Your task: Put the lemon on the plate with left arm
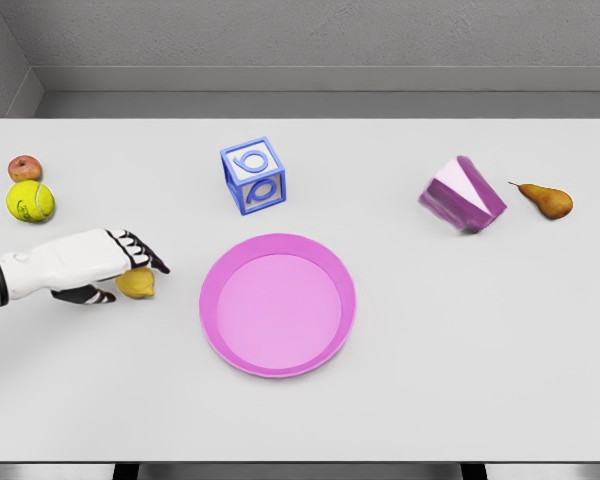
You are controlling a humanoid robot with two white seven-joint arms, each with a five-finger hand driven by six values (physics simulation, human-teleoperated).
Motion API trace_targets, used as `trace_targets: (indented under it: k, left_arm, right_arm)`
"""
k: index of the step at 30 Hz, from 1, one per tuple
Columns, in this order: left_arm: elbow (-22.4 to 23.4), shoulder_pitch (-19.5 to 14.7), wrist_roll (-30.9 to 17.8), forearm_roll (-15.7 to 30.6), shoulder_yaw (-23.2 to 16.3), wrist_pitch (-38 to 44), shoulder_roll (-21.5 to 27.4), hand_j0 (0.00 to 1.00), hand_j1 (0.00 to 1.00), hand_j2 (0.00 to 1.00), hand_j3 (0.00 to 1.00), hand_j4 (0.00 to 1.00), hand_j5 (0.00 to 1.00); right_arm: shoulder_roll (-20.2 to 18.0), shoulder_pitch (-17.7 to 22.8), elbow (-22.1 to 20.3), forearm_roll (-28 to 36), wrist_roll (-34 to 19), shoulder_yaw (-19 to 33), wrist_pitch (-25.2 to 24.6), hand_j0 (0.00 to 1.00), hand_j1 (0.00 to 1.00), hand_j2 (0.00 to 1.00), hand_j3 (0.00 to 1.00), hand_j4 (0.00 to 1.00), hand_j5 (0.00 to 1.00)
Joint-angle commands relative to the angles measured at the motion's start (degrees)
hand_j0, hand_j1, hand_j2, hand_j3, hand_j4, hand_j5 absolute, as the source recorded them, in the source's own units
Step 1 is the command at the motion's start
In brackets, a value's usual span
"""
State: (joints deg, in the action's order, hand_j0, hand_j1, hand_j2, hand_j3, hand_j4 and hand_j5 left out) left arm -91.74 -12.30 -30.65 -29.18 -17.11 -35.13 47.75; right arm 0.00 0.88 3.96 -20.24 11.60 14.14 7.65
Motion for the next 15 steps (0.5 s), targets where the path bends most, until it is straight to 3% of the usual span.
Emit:
trace_targets:
  k: [1, 6, 14, 15]
  left_arm:
    - [-0.02, 0.0, -0.46, -0.35, -0.29, 0.13, -0.73, 0.81, 0.81, 0.81, 0.81, 0.81, 0.81]
    - [-0.02, -0.09, -0.9, -0.52, -0.91, 0.13, -0.73, 0.7, 0.7, 0.7, 0.7, 0.7, 0.7]
    - [2.0, -1.49, -1.51, -0.44, -1.09, 0.13, -0.55, 0.7, 0.7, 0.7, 0.7, 0.7, 0.7]
    - [2.0, -1.49, -1.51, -0.44, -1.35, 0.13, -0.55, 0.64, 0.64, 0.64, 0.64, 0.64, 0.64]
  right_arm:
    - [0.0, 0.0, 0.0, 0.03, 0.0, 0.01, 0.0, 1.0, 1.0, 1.0, 1.0, 1.0, 1.0]
    - [0.0, 0.0, 0.0, 0.03, 0.0, 0.01, 0.0, 1.0, 1.0, 1.0, 1.0, 1.0, 1.0]
    - [0.0, 0.0, 0.0, 0.03, 0.0, 0.01, 0.0, 1.0, 1.0, 1.0, 1.0, 1.0, 1.0]
    - [0.0, 0.0, 0.0, -0.06, 0.0, 0.01, 0.0, 1.0, 1.0, 1.0, 1.0, 1.0, 1.0]
